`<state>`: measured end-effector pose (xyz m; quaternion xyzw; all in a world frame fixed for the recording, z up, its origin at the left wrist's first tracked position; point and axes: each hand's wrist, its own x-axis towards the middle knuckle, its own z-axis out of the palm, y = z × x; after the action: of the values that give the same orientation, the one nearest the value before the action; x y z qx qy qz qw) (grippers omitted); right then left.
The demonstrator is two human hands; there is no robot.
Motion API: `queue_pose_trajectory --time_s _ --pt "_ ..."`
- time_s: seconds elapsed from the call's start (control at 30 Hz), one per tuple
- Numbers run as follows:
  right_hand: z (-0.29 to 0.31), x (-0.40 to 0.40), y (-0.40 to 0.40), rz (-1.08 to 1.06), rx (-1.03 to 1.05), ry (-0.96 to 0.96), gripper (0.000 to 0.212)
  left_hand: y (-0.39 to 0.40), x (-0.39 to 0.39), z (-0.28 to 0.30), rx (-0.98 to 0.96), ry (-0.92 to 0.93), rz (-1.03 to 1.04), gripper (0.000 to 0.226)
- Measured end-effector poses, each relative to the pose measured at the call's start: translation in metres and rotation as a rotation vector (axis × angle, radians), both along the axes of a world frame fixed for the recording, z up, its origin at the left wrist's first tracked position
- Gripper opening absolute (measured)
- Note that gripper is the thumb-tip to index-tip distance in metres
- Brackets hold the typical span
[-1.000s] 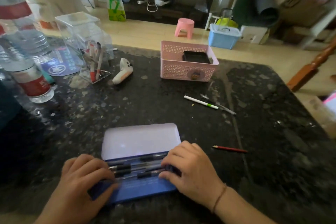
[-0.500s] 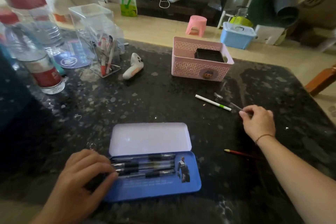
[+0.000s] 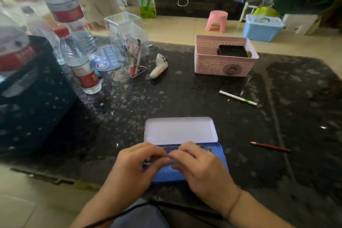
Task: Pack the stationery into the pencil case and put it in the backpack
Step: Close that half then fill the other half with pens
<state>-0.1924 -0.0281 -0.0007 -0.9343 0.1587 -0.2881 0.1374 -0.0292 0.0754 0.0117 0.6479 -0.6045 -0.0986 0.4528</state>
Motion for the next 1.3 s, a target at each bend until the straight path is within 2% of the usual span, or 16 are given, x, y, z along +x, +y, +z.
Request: queue_pose_trajectory --time_s 0.13,0.23,0.3,0.43,0.5,0.63,0.9,1.03,1.17,1.3 --pt "-0.018 -0.015 -0.004 -0.012 0.029 0.085 0.022 0.014 0.021 -0.021 0.081 -0.044 0.08 0.004" --pt "-0.022 -0.037 -0.02 -0.086 0.052 0.112 0.019 0.019 0.029 -0.036 0.131 -0.188 0.093 0.015" --pt "-0.023 -0.047 -0.023 -0.099 0.05 0.119 0.015 0.02 0.028 -0.044 0.134 -0.243 0.093 0.014" --pt "-0.024 -0.052 -0.02 -0.107 0.23 0.105 0.014 0.021 0.025 -0.047 0.125 -0.276 0.098 0.011" --pt "-0.024 -0.052 -0.021 -0.116 0.291 0.104 0.006 0.02 0.024 -0.045 0.116 -0.31 0.08 0.011" --pt "-0.019 -0.053 -0.023 -0.105 0.351 0.142 0.016 0.019 0.025 -0.042 0.122 -0.356 0.053 0.013" --pt "-0.023 -0.05 -0.027 -0.113 0.35 0.094 0.016 0.015 0.025 -0.034 0.251 -0.387 0.029 0.008" --pt "-0.024 -0.05 -0.026 -0.112 0.362 0.084 0.014 0.015 0.023 -0.032 0.27 -0.392 0.012 0.017" --pt "-0.012 -0.055 -0.027 -0.124 0.338 0.007 0.012 0.011 0.027 -0.038 0.175 -0.374 0.007 0.027" --pt "0.011 -0.062 -0.11 -0.335 0.192 -0.092 0.008 -0.001 0.037 -0.043 0.073 -0.334 0.038 0.029"
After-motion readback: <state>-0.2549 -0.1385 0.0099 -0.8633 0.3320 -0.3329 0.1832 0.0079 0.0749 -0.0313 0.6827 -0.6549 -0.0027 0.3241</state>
